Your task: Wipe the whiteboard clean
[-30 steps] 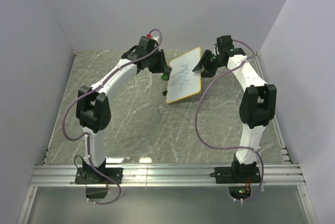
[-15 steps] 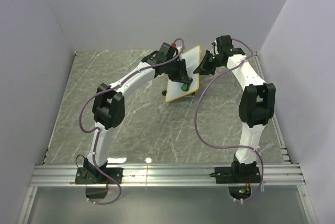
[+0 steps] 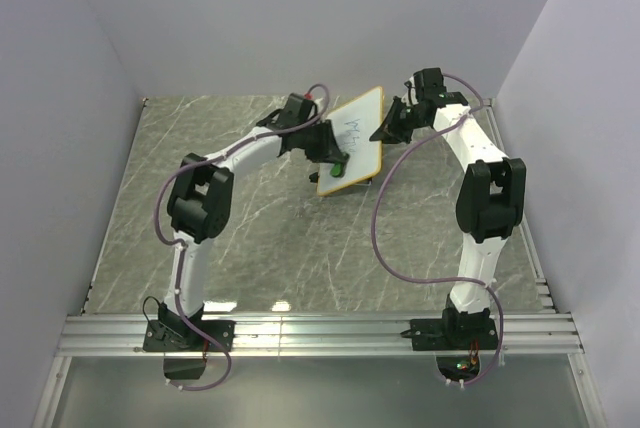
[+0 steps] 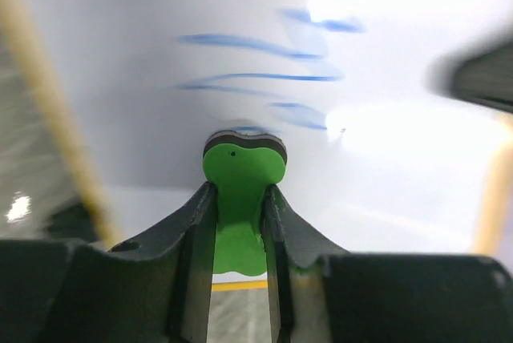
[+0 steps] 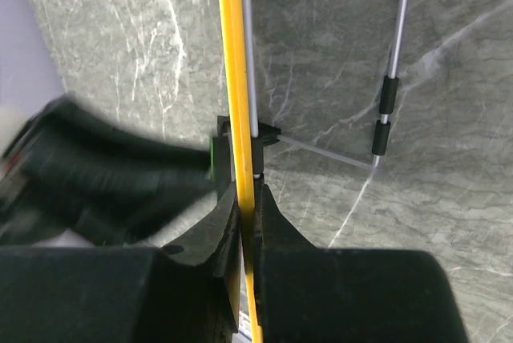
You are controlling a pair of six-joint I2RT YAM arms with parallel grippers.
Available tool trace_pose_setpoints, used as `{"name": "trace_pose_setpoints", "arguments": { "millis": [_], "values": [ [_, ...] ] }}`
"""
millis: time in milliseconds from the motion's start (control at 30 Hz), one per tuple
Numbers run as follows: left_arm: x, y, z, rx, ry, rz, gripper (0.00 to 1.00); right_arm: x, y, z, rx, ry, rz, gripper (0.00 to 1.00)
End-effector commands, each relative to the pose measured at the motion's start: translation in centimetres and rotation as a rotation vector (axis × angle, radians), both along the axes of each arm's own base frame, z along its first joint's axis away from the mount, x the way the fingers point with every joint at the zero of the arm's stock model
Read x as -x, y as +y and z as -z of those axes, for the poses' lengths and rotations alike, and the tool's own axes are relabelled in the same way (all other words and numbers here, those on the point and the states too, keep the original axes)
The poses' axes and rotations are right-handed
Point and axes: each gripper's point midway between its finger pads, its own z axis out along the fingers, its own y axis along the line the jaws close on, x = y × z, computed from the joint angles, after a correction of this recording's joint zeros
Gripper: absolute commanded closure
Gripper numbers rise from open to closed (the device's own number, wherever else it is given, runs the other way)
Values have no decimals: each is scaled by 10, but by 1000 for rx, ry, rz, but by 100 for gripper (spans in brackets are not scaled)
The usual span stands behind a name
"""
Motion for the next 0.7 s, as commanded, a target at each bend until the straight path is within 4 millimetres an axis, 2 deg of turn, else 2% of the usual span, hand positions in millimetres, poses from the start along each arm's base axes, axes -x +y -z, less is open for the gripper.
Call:
{"name": "trace_pose_setpoints", "arguments": {
  "millis": [0,33,100,167,267,333,367,400,467,500,567,600,667],
  "values": [
    [10,30,55,-63,105,-57,100,11,-15,18,81,88,54,100],
    [16,37,68,-71,138,-70,100,12,-14,19,82,89,51,100],
    [17,43,76,-68,149,-84,100,11,-15,18,81,89,52,100],
    [16,42,76,-66,147,-82,100,10,-15,17,79,87,52,100],
    [14,29,60,-32,119,-54,100,8,-13,16,73,86,48,100],
    [8,16,40,-7,81,-35,100,8,-11,18,65,94,45,100],
    [10,7,33,6,71,-17,100,8,-10,18,62,93,45,100],
    [4,-3,16,33,45,-10,100,8,-10,19,58,95,46,100],
    [9,-23,2,66,36,30,100,8,-9,20,52,99,45,100],
    [3,-34,-19,97,0,40,100,9,-9,22,51,99,44,100],
    [10,-53,-27,120,6,82,100,10,-8,24,48,104,42,100],
    [6,-62,-47,151,-22,91,100,11,-8,25,49,106,39,100],
    [9,-74,-46,154,-9,110,100,13,-7,26,51,109,35,100]
  ]
}}
